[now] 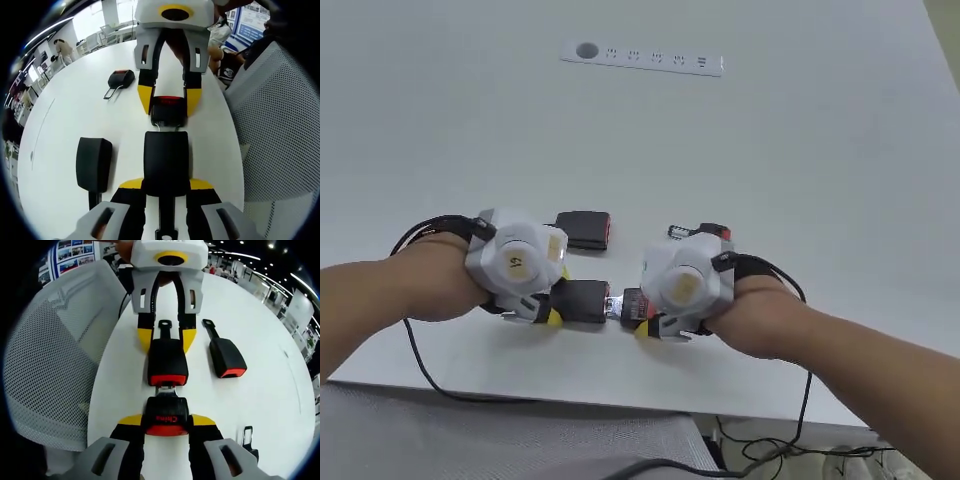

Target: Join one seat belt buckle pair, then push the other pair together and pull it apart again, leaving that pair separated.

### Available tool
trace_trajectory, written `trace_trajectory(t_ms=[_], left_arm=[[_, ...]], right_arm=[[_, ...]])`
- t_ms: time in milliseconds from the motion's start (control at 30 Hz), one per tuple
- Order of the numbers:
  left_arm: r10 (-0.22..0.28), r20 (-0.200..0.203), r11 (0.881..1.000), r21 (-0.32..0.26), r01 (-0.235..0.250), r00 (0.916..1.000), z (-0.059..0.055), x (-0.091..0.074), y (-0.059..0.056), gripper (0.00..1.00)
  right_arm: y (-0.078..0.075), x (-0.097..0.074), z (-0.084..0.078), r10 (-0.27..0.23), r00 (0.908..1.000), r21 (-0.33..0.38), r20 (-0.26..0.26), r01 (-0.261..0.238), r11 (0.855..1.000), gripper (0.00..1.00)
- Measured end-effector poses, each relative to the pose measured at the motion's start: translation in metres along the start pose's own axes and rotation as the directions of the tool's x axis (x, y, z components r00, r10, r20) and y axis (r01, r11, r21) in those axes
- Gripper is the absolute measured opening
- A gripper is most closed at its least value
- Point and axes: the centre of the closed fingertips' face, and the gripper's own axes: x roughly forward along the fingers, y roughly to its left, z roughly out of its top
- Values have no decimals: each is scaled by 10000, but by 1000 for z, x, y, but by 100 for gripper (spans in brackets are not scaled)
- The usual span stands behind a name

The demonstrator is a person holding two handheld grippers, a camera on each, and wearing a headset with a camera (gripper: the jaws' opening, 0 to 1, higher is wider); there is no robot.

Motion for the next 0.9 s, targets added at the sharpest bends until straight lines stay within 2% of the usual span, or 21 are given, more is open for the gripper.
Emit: trace_trajectory(t_ms=[100,200,367,400,433,767,900], left_arm=[[31,-38,10000,21,-31,10000,1,0,0,31],[30,-47,10000,16,-30,10000,1,0,0,31],[34,-17,10000,6,-34,10000,3,-1,-1,31],[39,-90,10000,79,-39,10000,1,-2,0,31],[4,-16,10000,100,-4,10000,2,0,-1,31],[47,55,10000,32,-47,10000,1,0,-2,31],[103,192,9999,-126,-100,9998,0,-1,-2,31]], right_arm=[[1,1,5,83,9993,309,368,-94,9995,29],[0,4,11,17,9996,76,296,-19,10000,29],[-2,5,11,27,9995,89,316,-30,10000,29],[-2,5,8,71,9999,222,106,-73,9997,29],[-4,7,10,50,9997,78,237,-52,10000,29],[-5,7,9,-23,9998,38,174,23,10000,29],[-5,5,8,-152,9999,-359,58,154,9992,29]])
